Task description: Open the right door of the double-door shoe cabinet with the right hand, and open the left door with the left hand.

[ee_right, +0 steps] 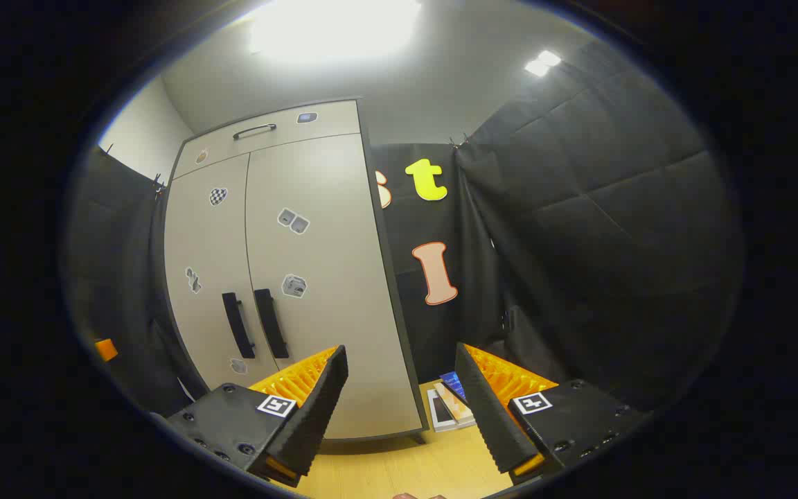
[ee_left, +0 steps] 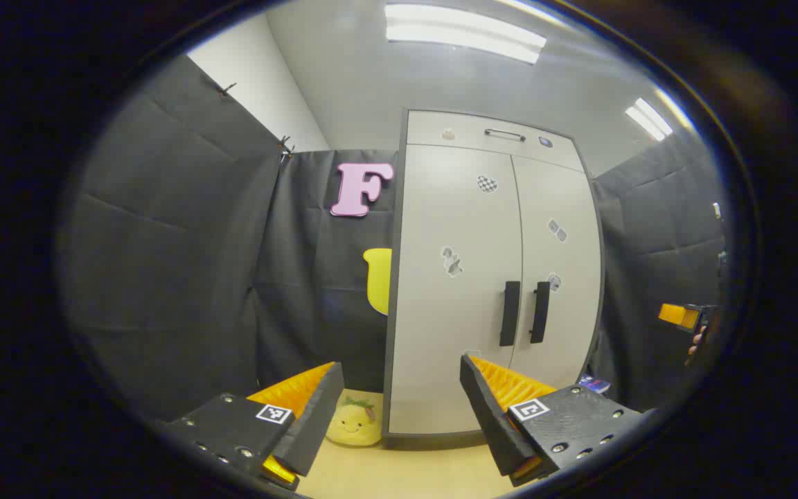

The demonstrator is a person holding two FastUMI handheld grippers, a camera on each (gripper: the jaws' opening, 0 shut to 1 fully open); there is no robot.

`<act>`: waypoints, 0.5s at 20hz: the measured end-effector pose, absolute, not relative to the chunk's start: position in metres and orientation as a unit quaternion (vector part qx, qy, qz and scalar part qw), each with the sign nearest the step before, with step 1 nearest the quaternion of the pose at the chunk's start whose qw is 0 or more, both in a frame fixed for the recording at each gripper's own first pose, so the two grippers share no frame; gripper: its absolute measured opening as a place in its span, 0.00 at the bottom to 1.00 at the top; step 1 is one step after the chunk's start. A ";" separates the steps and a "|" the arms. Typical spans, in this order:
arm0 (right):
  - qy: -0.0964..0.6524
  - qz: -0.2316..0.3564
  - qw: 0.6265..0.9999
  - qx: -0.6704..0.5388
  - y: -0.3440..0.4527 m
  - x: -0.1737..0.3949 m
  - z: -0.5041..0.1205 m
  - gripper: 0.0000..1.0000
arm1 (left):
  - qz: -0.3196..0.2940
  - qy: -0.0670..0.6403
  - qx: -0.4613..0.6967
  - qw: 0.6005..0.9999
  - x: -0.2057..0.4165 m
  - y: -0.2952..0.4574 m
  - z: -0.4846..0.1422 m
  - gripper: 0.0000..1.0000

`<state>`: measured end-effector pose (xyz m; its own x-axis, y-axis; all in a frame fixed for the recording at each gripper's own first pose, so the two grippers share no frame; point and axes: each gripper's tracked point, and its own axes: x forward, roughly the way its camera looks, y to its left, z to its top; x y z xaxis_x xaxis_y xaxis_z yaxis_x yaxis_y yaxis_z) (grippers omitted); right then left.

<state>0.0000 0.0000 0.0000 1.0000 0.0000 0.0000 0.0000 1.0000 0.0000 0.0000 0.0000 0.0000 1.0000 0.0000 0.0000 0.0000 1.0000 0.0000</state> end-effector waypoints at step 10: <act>0.001 0.036 0.999 -0.016 0.025 0.007 0.017 0.97 | 0.028 0.015 0.013 0.999 0.004 0.009 -0.016 0.97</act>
